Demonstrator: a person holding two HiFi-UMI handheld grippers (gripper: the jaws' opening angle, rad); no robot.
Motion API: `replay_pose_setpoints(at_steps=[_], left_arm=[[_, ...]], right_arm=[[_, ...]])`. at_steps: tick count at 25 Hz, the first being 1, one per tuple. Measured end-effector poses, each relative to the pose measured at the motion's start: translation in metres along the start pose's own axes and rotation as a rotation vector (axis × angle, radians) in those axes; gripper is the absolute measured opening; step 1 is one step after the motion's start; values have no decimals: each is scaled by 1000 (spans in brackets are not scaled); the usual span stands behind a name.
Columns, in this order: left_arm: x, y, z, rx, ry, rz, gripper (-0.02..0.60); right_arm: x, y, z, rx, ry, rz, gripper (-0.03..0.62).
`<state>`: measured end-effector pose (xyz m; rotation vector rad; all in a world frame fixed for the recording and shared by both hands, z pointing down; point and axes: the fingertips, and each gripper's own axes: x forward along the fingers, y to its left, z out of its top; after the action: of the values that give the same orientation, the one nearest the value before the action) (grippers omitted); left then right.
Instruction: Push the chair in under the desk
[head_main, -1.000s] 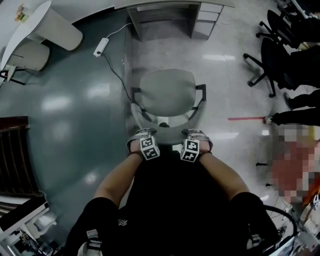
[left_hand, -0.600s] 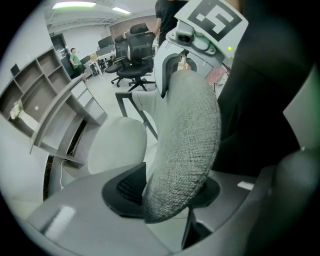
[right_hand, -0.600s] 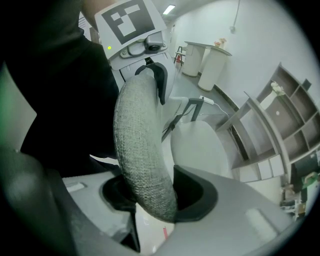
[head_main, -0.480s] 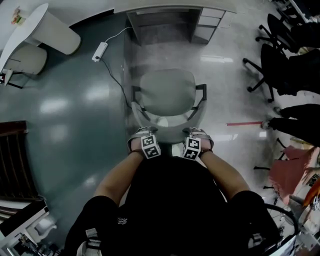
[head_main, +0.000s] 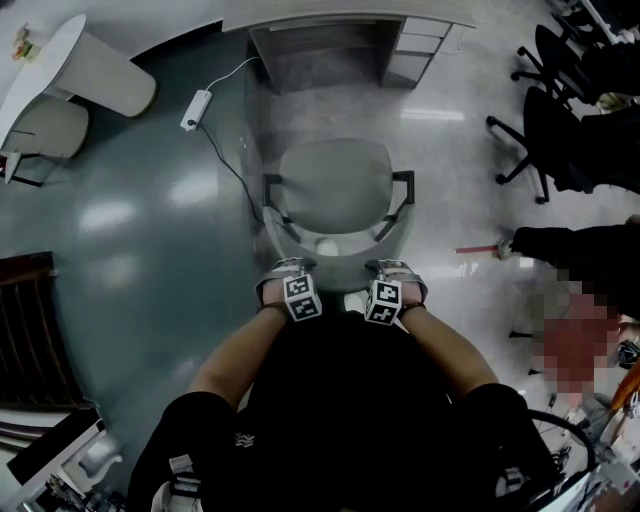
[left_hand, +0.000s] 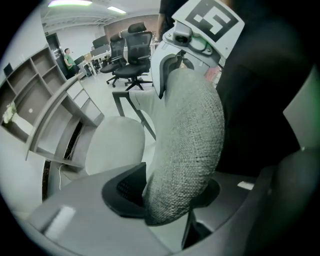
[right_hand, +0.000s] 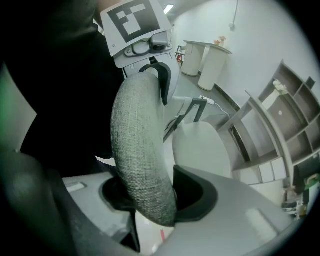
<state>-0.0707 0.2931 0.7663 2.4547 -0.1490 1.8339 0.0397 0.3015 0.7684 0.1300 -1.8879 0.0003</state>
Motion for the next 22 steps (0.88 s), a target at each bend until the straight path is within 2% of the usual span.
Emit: replay_pose_setpoints(at_steps=[5,18,22], left_arm=[[6,31,-5,-8,19,6,193],[0,109,4,8,-22,-16,193],[-3,138,0,28,-34,-8,193]], right_arm=[[12,-30,3,16,18,-22,169],[13,-108,15,53,45,-13,170],[14,-137,26,41,37,-39,170]])
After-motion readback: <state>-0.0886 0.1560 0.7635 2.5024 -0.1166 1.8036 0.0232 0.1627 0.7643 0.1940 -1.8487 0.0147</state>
